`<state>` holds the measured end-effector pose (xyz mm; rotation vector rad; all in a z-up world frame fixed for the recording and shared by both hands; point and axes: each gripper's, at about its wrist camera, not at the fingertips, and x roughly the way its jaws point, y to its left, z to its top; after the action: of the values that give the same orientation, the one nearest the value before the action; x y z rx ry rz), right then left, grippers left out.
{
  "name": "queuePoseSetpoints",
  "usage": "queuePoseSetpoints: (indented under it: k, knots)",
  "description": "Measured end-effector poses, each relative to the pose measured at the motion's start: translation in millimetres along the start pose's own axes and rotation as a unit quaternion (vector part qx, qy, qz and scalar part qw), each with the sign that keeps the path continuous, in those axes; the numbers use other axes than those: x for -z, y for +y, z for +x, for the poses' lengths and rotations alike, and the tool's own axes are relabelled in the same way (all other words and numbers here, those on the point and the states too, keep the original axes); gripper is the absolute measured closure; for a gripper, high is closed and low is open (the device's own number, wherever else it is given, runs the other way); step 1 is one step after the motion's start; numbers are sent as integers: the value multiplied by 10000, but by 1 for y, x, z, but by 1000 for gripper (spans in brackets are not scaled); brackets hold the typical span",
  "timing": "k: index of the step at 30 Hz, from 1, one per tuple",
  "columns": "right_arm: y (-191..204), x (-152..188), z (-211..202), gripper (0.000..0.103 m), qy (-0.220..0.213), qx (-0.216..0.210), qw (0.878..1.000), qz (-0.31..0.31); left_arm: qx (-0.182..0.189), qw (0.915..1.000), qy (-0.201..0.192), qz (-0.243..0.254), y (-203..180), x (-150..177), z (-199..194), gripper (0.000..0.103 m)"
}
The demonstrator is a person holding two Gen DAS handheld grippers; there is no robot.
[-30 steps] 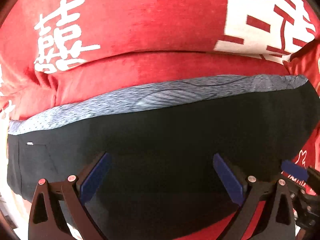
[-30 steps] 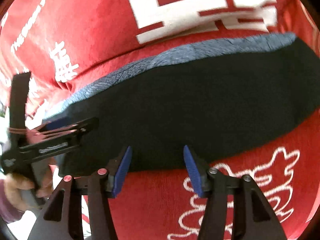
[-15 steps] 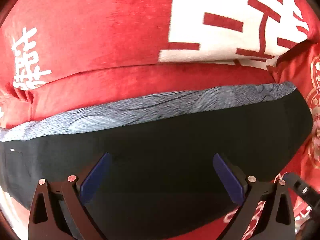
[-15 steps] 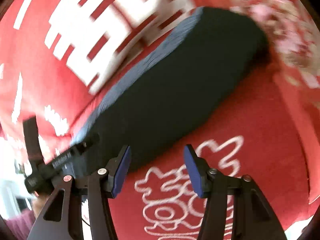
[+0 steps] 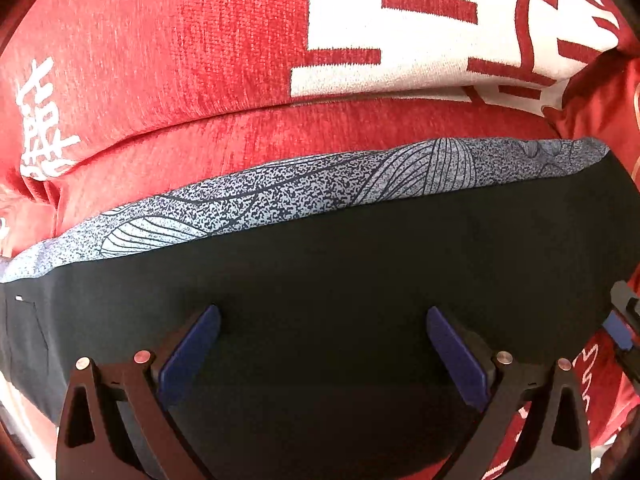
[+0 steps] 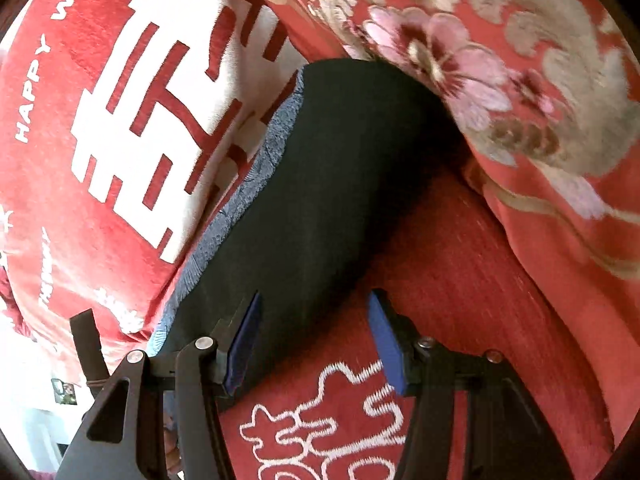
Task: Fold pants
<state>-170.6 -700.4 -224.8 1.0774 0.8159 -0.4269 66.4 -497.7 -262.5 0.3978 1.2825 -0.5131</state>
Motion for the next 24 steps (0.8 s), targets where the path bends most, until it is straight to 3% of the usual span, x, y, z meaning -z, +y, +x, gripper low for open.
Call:
queuePoseSetpoints:
  k: [10,17,18,21,22,24]
  knots:
    - [1,-20,16,37,-307,-374,9988,-7,-21,10000,61,-47,-1,-2,2,0]
    - [8,-34,34,34,-449,-335,9984,100,-17,10000,62,-48,-1,-1,2,0]
    - [9,-36,36,36,-386,-304,9986,185,-14,10000,67,-47,-1,-2,2,0]
    - [11,-44,36,85,-106,58,9993,347,73,9998,157,-20,2,-4,2,0]
    - [12,-45,33,87,-98,-2,9994,340,112,9997,211,-43,3,-6,0,2]
    - [22,-44,24,88,-131,-18,9999,66,169,9997,171,-52,6,-11,-6,18]
